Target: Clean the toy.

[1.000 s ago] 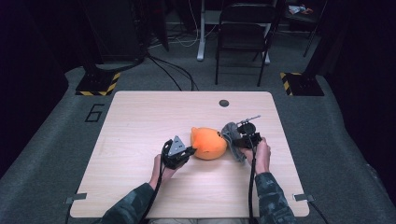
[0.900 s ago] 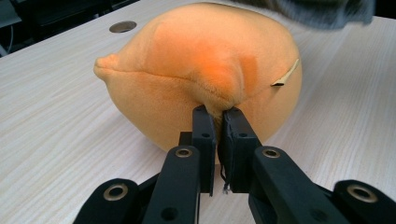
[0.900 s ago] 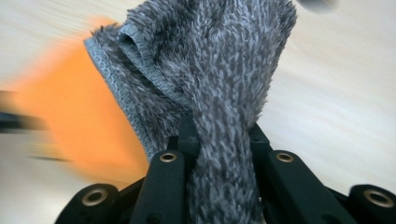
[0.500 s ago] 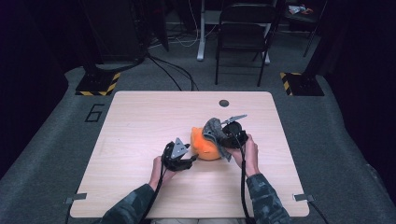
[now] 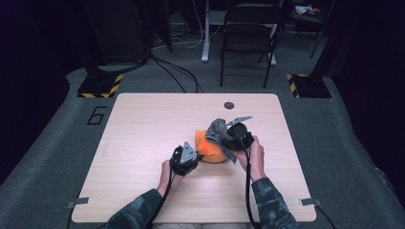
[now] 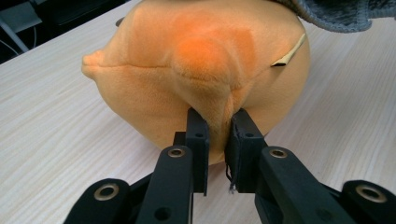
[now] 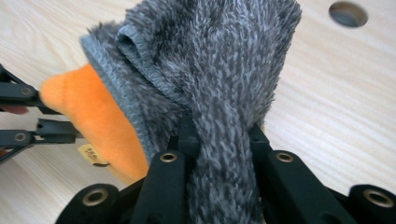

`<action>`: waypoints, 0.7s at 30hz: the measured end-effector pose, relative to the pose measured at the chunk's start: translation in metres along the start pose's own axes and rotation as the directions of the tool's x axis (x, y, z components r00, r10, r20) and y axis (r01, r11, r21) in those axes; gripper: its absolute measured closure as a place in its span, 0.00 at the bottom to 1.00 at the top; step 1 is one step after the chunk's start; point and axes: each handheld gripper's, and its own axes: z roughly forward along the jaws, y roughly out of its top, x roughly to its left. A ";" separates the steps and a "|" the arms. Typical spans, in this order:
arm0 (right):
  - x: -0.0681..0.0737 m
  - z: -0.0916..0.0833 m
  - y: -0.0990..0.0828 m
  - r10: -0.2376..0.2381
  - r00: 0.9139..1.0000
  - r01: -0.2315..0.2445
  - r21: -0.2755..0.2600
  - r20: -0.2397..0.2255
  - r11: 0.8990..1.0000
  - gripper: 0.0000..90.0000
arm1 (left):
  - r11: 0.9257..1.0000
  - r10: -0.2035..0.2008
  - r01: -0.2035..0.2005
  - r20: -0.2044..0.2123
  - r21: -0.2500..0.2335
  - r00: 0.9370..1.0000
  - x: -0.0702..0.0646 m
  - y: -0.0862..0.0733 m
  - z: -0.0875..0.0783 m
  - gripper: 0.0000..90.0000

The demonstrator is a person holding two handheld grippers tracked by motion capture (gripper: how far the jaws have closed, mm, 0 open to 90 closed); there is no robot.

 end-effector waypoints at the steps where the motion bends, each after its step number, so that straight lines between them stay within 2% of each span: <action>1: -0.001 -0.003 0.001 -0.002 1.000 0.002 -0.010 -0.008 1.000 0.84 | 1.000 0.000 0.000 0.000 0.000 1.000 0.000 0.000 0.000 0.90; 3: -0.001 -0.006 0.003 0.004 1.000 -0.004 -0.025 -0.015 1.000 0.84 | 0.999 -0.040 0.041 0.031 -0.006 0.999 0.004 0.002 -0.002 0.90; 5: 0.001 -0.014 0.007 0.013 1.000 -0.014 -0.048 -0.021 0.999 0.84 | 0.999 -0.049 0.049 0.044 -0.009 0.998 0.006 0.004 -0.005 0.90; 7: 0.006 -0.020 0.010 0.000 0.999 -0.002 -0.067 -0.032 0.998 0.84 | 0.998 -0.052 0.053 0.053 -0.014 0.997 0.007 0.006 -0.009 0.90; 8: 0.013 -0.026 0.013 -0.026 0.999 0.023 -0.087 -0.032 0.996 0.84 | 0.998 -0.065 0.066 0.061 -0.022 0.996 0.007 0.009 -0.013 0.90; 10: 0.017 -0.028 0.014 -0.033 0.999 0.030 -0.094 -0.029 0.995 0.84 | 0.997 -0.068 0.070 0.065 -0.029 0.996 0.007 0.012 -0.016 0.90; 11: 0.024 -0.030 0.016 -0.050 0.998 0.046 -0.104 -0.044 0.994 0.84 | 0.996 -0.079 0.082 0.072 -0.038 0.994 0.007 0.013 -0.017 0.90; 12: 0.029 -0.031 0.017 -0.052 0.997 0.046 -0.099 -0.054 0.994 0.84 | 0.996 -0.077 0.079 0.073 -0.035 0.994 0.007 0.014 -0.017 0.90; 13: 0.033 -0.030 0.018 -0.071 0.996 0.065 -0.104 -0.052 0.992 0.84 | 0.996 -0.075 0.078 0.078 -0.037 0.994 0.006 0.015 -0.017 0.90; 14: 0.042 -0.026 0.019 -0.101 0.992 0.093 -0.103 -0.070 0.990 0.84 | 0.995 -0.082 0.086 0.084 -0.041 0.993 0.004 0.015 -0.016 0.90; 15: 0.042 -0.026 0.019 -0.101 0.992 0.093 -0.103 -0.070 0.990 0.84 | 0.997 -0.069 0.071 0.082 -0.032 0.994 0.004 0.014 -0.016 0.90; 16: 0.046 -0.019 0.018 -0.134 0.989 0.131 -0.065 -0.054 0.989 0.84 | 0.997 -0.075 0.077 0.082 -0.031 0.994 0.003 0.014 -0.016 0.90; 17: 0.046 -0.019 0.018 -0.134 0.989 0.131 -0.065 -0.054 0.989 0.84 | 0.997 -0.070 0.072 0.081 -0.028 0.994 0.004 0.014 -0.016 0.90; 18: 0.047 -0.011 0.015 -0.140 0.990 0.138 -0.049 -0.027 0.989 0.84 | 0.998 -0.062 0.064 0.078 -0.016 0.995 0.004 0.012 -0.015 0.90; 21: 0.042 -0.007 0.013 -0.126 0.992 0.125 -0.036 -0.025 0.991 0.84 | 0.998 -0.064 0.065 0.082 -0.018 0.995 0.005 0.012 -0.014 0.90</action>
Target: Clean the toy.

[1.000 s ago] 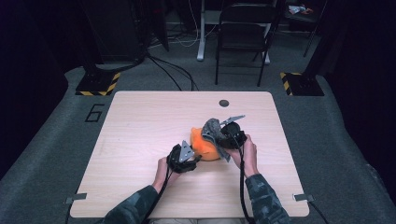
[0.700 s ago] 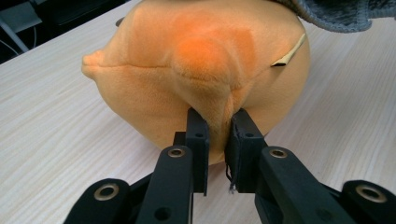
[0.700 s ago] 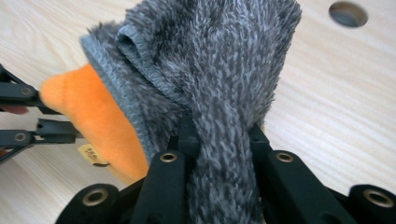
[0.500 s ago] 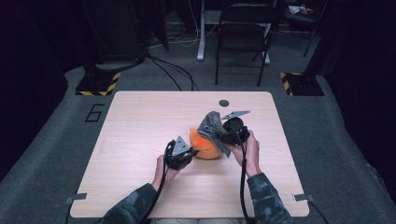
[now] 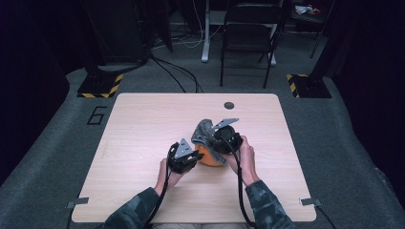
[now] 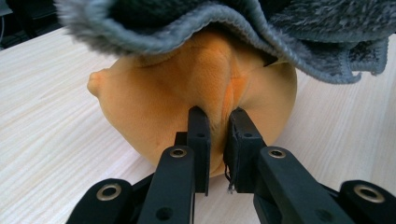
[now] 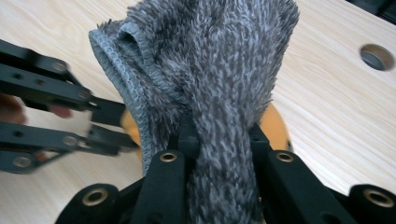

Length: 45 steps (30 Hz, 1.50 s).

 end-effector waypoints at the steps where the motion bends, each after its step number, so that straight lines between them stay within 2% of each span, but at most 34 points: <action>1: -0.001 0.000 0.000 -0.004 1.000 0.004 0.002 0.006 1.000 0.84 | 1.000 0.000 0.000 0.000 0.000 1.000 0.000 0.000 0.000 0.90; 2: -0.001 0.000 0.000 -0.004 1.000 0.004 0.002 0.006 1.000 0.84 | 1.000 -0.006 0.006 -0.008 -0.007 1.000 0.000 -0.001 0.001 0.90; 3: -0.005 0.000 -0.002 0.007 1.000 -0.007 0.019 0.021 1.000 0.84 | 1.000 -0.011 0.011 -0.001 0.003 1.000 0.002 -0.001 0.000 0.90; 4: -0.010 0.002 -0.004 0.016 1.000 -0.016 0.026 0.016 1.000 0.84 | 1.000 -0.018 0.018 -0.004 -0.002 1.000 0.002 -0.002 0.001 0.90; 7: -0.022 0.006 -0.011 0.063 0.998 -0.064 0.042 0.012 0.997 0.84 | 1.000 -0.022 0.022 -0.008 -0.002 1.000 0.002 -0.002 0.001 0.90; 9: -0.025 0.006 -0.012 0.072 0.997 -0.073 0.052 0.009 0.996 0.84 | 1.000 -0.022 0.022 -0.009 0.001 1.000 0.002 -0.002 0.001 0.90; 10: -0.029 0.007 -0.015 0.080 0.997 -0.081 0.058 0.022 0.995 0.84 | 1.000 -0.023 0.023 -0.010 0.002 1.000 0.002 -0.002 0.000 0.90; 11: -0.036 0.008 -0.019 0.104 0.994 -0.106 0.080 0.024 0.991 0.84 | 1.000 -0.026 0.026 -0.009 -0.001 1.000 0.002 -0.002 0.001 0.90; 12: -0.036 0.008 -0.019 0.104 0.994 -0.106 0.080 0.024 0.991 0.84 | 1.000 -0.026 0.026 -0.009 -0.001 1.000 0.002 -0.002 0.001 0.90; 13: -0.044 0.011 -0.023 0.134 0.991 -0.136 0.091 0.024 0.986 0.84 | 1.000 -0.022 0.022 -0.003 0.005 1.000 0.003 -0.002 0.000 0.90; 15: -0.047 0.013 -0.025 0.141 0.990 -0.143 0.103 0.025 0.984 0.84 | 1.000 -0.024 0.024 -0.004 0.008 1.000 0.003 -0.003 0.000 0.90; 16: -0.055 0.017 -0.031 0.177 0.984 -0.180 0.121 0.033 0.976 0.84 | 1.000 -0.022 0.022 -0.003 0.009 1.000 0.004 -0.003 0.000 0.90; 18: -0.062 0.021 -0.037 0.197 0.979 -0.201 0.136 0.047 0.970 0.84 | 1.000 -0.026 0.026 -0.005 0.007 1.000 0.004 -0.003 0.000 0.90; 19: -0.066 0.025 -0.041 0.215 0.975 -0.222 0.150 0.059 0.964 0.84 | 1.000 -0.027 0.027 -0.004 0.008 1.000 0.004 -0.003 0.000 0.89; 20: -0.066 0.025 -0.041 0.215 0.975 -0.222 0.150 0.059 0.964 0.84 | 1.000 -0.027 0.027 -0.004 0.008 1.000 0.004 -0.003 0.000 0.89; 21: -0.073 0.031 -0.049 0.249 0.968 -0.253 0.163 0.042 0.954 0.84 | 1.000 -0.028 0.028 -0.002 0.008 1.000 0.004 -0.003 0.000 0.89; 22: -0.076 0.035 -0.053 0.266 0.963 -0.267 0.170 0.034 0.948 0.84 | 1.000 -0.027 0.027 -0.001 0.006 1.000 0.004 -0.003 0.000 0.89; 24: -0.077 0.037 -0.054 0.273 0.961 -0.276 0.174 0.039 0.945 0.84 | 1.000 -0.025 0.025 -0.004 0.006 1.000 0.005 -0.003 0.000 0.89; 25: -0.081 0.046 -0.060 0.271 0.960 -0.279 0.208 0.067 0.937 0.84 | 1.000 -0.028 0.028 -0.008 0.000 1.000 0.005 -0.004 0.001 0.89; 26: -0.081 0.046 -0.060 0.271 0.960 -0.279 0.208 0.067 0.937 0.83 | 1.000 -0.028 0.028 -0.004 0.008 1.000 0.006 -0.004 0.000 0.89; 27: -0.081 0.056 -0.067 0.269 0.960 -0.280 0.251 0.079 0.927 0.83 | 0.999 -0.042 0.042 -0.004 0.006 0.999 0.007 -0.005 0.000 0.89; 30: -0.080 0.056 -0.067 0.257 0.962 -0.272 0.250 0.091 0.929 0.84 | 0.999 -0.039 0.039 -0.003 0.008 0.999 0.009 -0.005 -0.001 0.89; 32: -0.076 0.047 -0.059 0.196 0.971 -0.225 0.251 0.137 0.941 0.83 | 0.999 -0.035 0.035 -0.006 0.007 0.999 0.008 -0.004 -0.001 0.89; 33: -0.075 0.031 -0.050 0.201 0.970 -0.227 0.202 0.138 0.953 0.84 | 0.999 -0.035 0.035 -0.010 0.000 0.999 0.007 -0.004 -0.001 0.89; 34: -0.075 0.024 -0.046 0.197 0.970 -0.221 0.176 0.142 0.959 0.84 | 0.999 -0.035 0.035 -0.010 0.000 0.999 0.007 -0.004 -0.001 0.89; 35: -0.074 0.012 -0.039 0.199 0.971 -0.215 0.128 0.130 0.968 0.84 | 0.999 -0.036 0.036 0.000 0.009 0.999 0.006 -0.004 -0.001 0.89; 36: -0.074 0.012 -0.039 0.199 0.971 -0.215 0.128 0.130 0.968 0.84 | 0.999 -0.036 0.036 0.000 0.009 0.999 0.006 -0.004 -0.001 0.89; 37: -0.068 -0.008 -0.026 0.201 0.974 -0.207 0.049 0.102 0.977 0.84 | 0.999 -0.034 0.034 -0.004 0.003 0.999 0.005 -0.004 -0.001 0.89; 39: -0.057 -0.025 -0.013 0.172 0.983 -0.171 -0.029 0.069 0.985 0.84 | 1.000 -0.027 0.027 -0.010 0.001 1.000 0.005 -0.004 -0.001 0.89; 41: -0.043 -0.035 -0.005 0.153 0.988 -0.151 -0.073 0.024 0.986 0.84 | 1.000 -0.024 0.024 -0.008 0.000 1.000 0.003 -0.003 0.000 0.89; 42: -0.036 -0.036 -0.002 0.123 0.992 -0.121 -0.090 0.011 0.989 0.84 | 1.000 -0.026 0.026 -0.008 -0.001 1.000 0.003 -0.003 0.000 0.89; 43: -0.027 -0.035 0.001 0.096 0.995 -0.097 -0.096 -0.020 0.991 0.83 | 1.000 -0.027 0.027 -0.007 -0.003 1.000 0.002 -0.003 0.000 0.89; 44: -0.027 -0.035 0.001 0.096 0.995 -0.097 -0.096 -0.020 0.991 0.83 | 1.000 -0.027 0.027 -0.007 -0.003 1.000 0.002 -0.003 0.000 0.89; 45: -0.015 -0.029 0.004 0.068 0.996 -0.072 -0.083 -0.051 0.994 0.83 | 1.000 -0.024 0.024 -0.004 0.002 1.000 0.002 -0.003 0.000 0.89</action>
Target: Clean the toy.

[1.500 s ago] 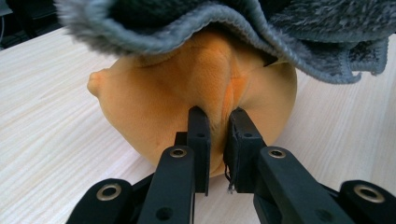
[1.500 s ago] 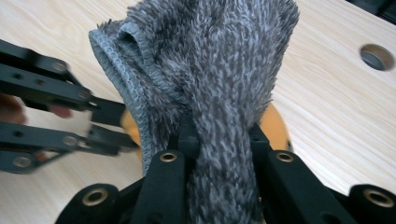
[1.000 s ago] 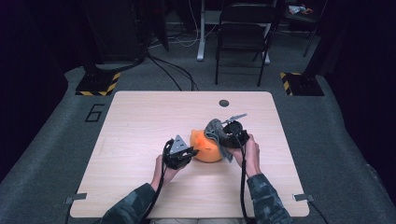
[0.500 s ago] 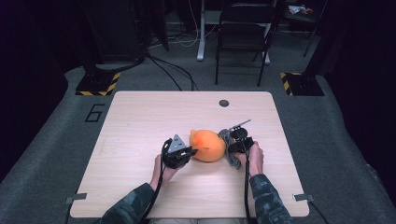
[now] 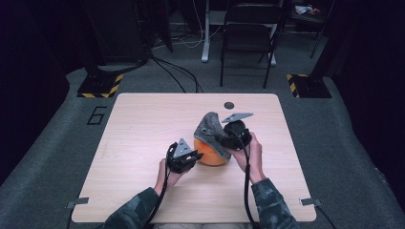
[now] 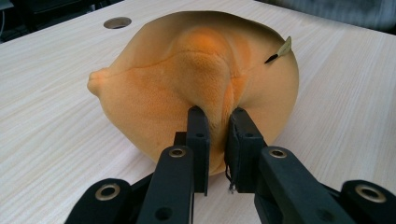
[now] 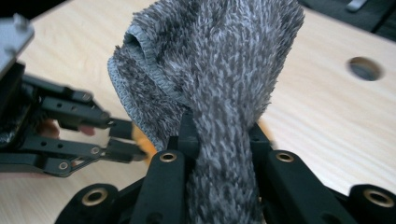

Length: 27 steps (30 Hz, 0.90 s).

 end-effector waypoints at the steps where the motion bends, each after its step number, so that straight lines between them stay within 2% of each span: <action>1: 0.000 0.000 0.000 0.000 1.000 0.000 0.000 0.000 1.000 0.83 | 1.000 0.000 0.000 0.000 0.000 1.000 0.000 0.000 0.000 0.89; 2: 0.005 0.006 -0.001 -0.018 1.000 0.018 0.015 -0.003 1.000 0.83 | 1.000 0.000 0.000 0.002 0.002 1.000 0.000 0.000 0.000 0.89; 3: 0.011 0.025 -0.007 -0.040 0.999 0.039 0.083 0.014 0.996 0.83 | 1.000 0.002 -0.002 0.002 0.005 1.000 0.000 0.000 -0.001 0.89; 4: 0.010 0.031 -0.011 -0.053 0.998 0.050 0.097 0.024 0.994 0.84 | 1.000 0.008 -0.008 0.003 0.017 1.000 0.000 -0.001 0.000 0.89; 8: 0.003 0.033 -0.013 -0.033 0.999 0.031 0.101 0.018 0.994 0.84 | 1.000 0.003 -0.003 0.007 0.009 1.000 0.000 -0.001 0.001 0.89; 9: -0.001 0.032 -0.014 -0.048 0.997 0.041 0.116 0.059 0.992 0.83 | 1.000 -0.002 0.002 0.007 0.006 1.000 0.000 -0.001 0.001 0.89; 10: -0.005 0.033 -0.016 -0.025 0.998 0.017 0.121 0.060 0.992 0.83 | 1.000 -0.004 0.004 0.008 0.008 1.000 0.002 -0.001 0.001 0.89; 11: -0.005 0.033 -0.016 -0.025 0.998 0.017 0.121 0.060 0.992 0.83 | 1.000 -0.004 0.004 0.008 0.008 1.000 0.002 -0.001 0.001 0.89; 13: -0.014 0.034 -0.019 0.007 0.999 -0.013 0.128 0.045 0.992 0.84 | 1.000 -0.004 0.004 0.009 0.011 1.000 0.001 -0.001 0.000 0.89; 15: -0.019 0.034 -0.021 0.017 0.998 -0.026 0.137 0.064 0.990 0.84 | 1.000 -0.001 0.001 0.004 0.008 1.000 0.001 -0.001 0.000 0.89; 16: -0.025 0.035 -0.024 0.026 0.995 -0.040 0.149 0.091 0.988 0.84 | 1.000 -0.004 0.004 0.002 0.006 1.000 0.001 -0.001 0.000 0.89; 18: -0.028 0.036 -0.026 0.025 0.994 -0.041 0.157 0.102 0.987 0.84 | 1.000 -0.004 0.004 0.008 0.011 1.000 0.001 -0.001 0.000 0.89; 19: -0.038 0.039 -0.032 0.062 0.993 -0.080 0.172 0.104 0.982 0.83 | 1.000 -0.006 0.006 0.009 0.010 1.000 0.001 -0.001 0.001 0.89; 21: -0.042 0.041 -0.035 0.075 0.991 -0.094 0.182 0.109 0.979 0.83 | 1.000 -0.007 0.007 0.006 0.006 1.000 0.001 -0.001 0.001 0.89; 22: -0.051 0.045 -0.041 0.101 0.985 -0.128 0.200 0.141 0.971 0.83 | 1.000 -0.006 0.006 0.008 0.012 1.000 0.002 -0.001 0.000 0.89; 24: -0.055 0.048 -0.045 0.102 0.983 -0.134 0.212 0.156 0.968 0.83 | 1.000 -0.005 0.005 0.006 0.012 1.000 0.003 -0.002 0.000 0.89; 25: -0.061 0.054 -0.052 0.121 0.980 -0.156 0.234 0.157 0.960 0.83 | 1.000 -0.009 0.009 0.006 0.010 1.000 0.003 -0.002 0.000 0.89; 26: -0.069 0.064 -0.064 0.165 0.974 -0.202 0.265 0.156 0.943 0.83 | 1.000 -0.009 0.008 0.007 0.010 1.000 0.003 -0.002 0.000 0.89; 27: -0.069 0.064 -0.064 0.165 0.974 -0.202 0.265 0.156 0.943 0.83 | 1.000 -0.009 0.008 0.007 0.010 1.000 0.003 -0.002 0.000 0.89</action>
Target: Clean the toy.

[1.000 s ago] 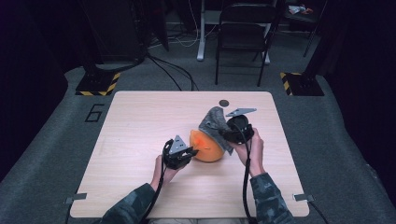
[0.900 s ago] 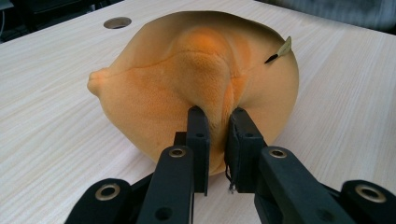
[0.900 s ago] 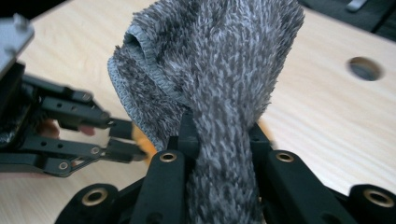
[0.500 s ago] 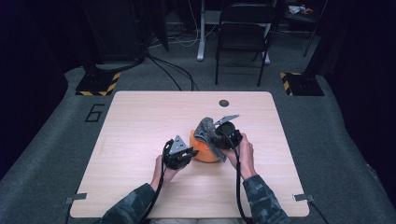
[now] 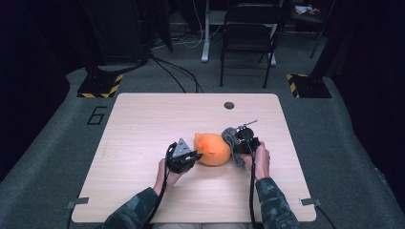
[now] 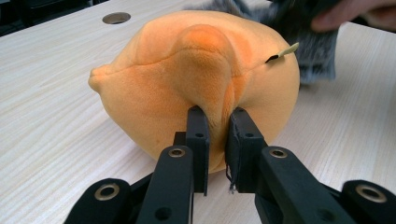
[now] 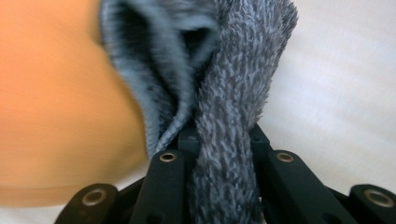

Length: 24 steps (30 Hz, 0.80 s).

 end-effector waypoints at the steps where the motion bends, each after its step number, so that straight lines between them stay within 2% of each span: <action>1: -0.004 0.013 -0.005 -0.008 1.000 0.008 0.047 0.005 0.999 0.83 | 1.000 0.002 -0.002 -0.002 -0.002 1.000 0.001 0.000 0.000 0.89; 4: -0.006 0.015 -0.004 0.008 1.000 -0.008 0.050 -0.006 0.999 0.83 | 1.000 -0.001 0.001 -0.002 -0.003 1.000 0.002 0.000 0.000 0.89; 6: -0.004 0.006 -0.002 -0.029 0.998 0.027 0.040 0.050 0.999 0.84 | 1.000 -0.002 0.002 -0.004 -0.005 1.000 0.002 0.000 0.000 0.89; 8: -0.005 -0.016 0.005 -0.012 0.999 0.012 -0.024 0.032 1.000 0.83 | 1.000 -0.004 0.004 0.004 0.000 1.000 0.003 0.000 -0.001 0.89; 10: -0.001 -0.033 0.011 -0.022 0.999 0.024 -0.078 0.027 0.997 0.84 | 1.000 -0.003 0.003 -0.001 -0.010 1.000 0.002 0.000 -0.001 0.89; 11: 0.004 -0.046 0.015 -0.036 0.999 0.036 -0.116 -0.001 0.993 0.83 | 1.000 -0.005 0.005 0.002 -0.008 1.000 0.001 0.000 0.000 0.89; 12: 0.004 -0.046 0.015 -0.036 0.999 0.036 -0.116 -0.001 0.993 0.83 | 1.000 -0.005 0.005 0.002 -0.008 1.000 0.001 0.000 0.000 0.89; 13: 0.019 -0.063 0.021 -0.071 0.997 0.062 -0.172 -0.042 0.983 0.84 | 1.000 -0.005 0.005 0.006 -0.005 1.000 0.001 0.001 0.000 0.89; 14: 0.025 -0.066 0.023 -0.085 0.995 0.075 -0.184 -0.050 0.980 0.84 | 1.000 -0.006 0.006 0.006 -0.006 1.000 0.001 0.001 0.000 0.89; 15: 0.033 -0.068 0.025 -0.108 0.992 0.093 -0.195 -0.068 0.976 0.83 | 1.000 -0.001 0.001 0.004 -0.005 1.000 0.002 0.001 0.000 0.89; 17: 0.045 -0.066 0.026 -0.150 0.985 0.135 -0.170 -0.084 0.976 0.83 | 1.000 -0.004 0.004 -0.002 -0.010 1.000 0.002 0.000 0.000 0.88; 18: 0.045 -0.066 0.026 -0.150 0.985 0.135 -0.170 -0.084 0.976 0.83 | 1.000 -0.004 0.004 -0.002 -0.010 1.000 0.002 0.000 0.000 0.88; 20: 0.055 -0.053 0.025 -0.183 0.980 0.173 -0.132 -0.073 0.976 0.84 | 1.000 0.000 0.000 -0.005 -0.002 1.000 0.003 -0.001 -0.001 0.88; 21: 0.057 -0.047 0.024 -0.189 0.980 0.182 -0.123 -0.054 0.976 0.84 | 1.000 -0.001 0.001 -0.003 0.003 1.000 0.003 -0.001 -0.001 0.87; 22: 0.056 -0.043 0.022 -0.185 0.981 0.176 -0.124 -0.060 0.977 0.84 | 1.000 -0.002 0.002 -0.003 0.003 1.000 0.003 -0.001 -0.001 0.86; 23: 0.053 -0.043 0.022 -0.177 0.982 0.167 -0.131 -0.068 0.977 0.84 | 1.000 0.005 -0.005 -0.004 0.003 1.000 0.003 -0.001 -0.001 0.80; 24: 0.053 -0.043 0.022 -0.177 0.982 0.167 -0.131 -0.068 0.977 0.84 | 1.000 0.016 -0.016 -0.005 0.006 1.000 0.003 0.000 -0.001 0.80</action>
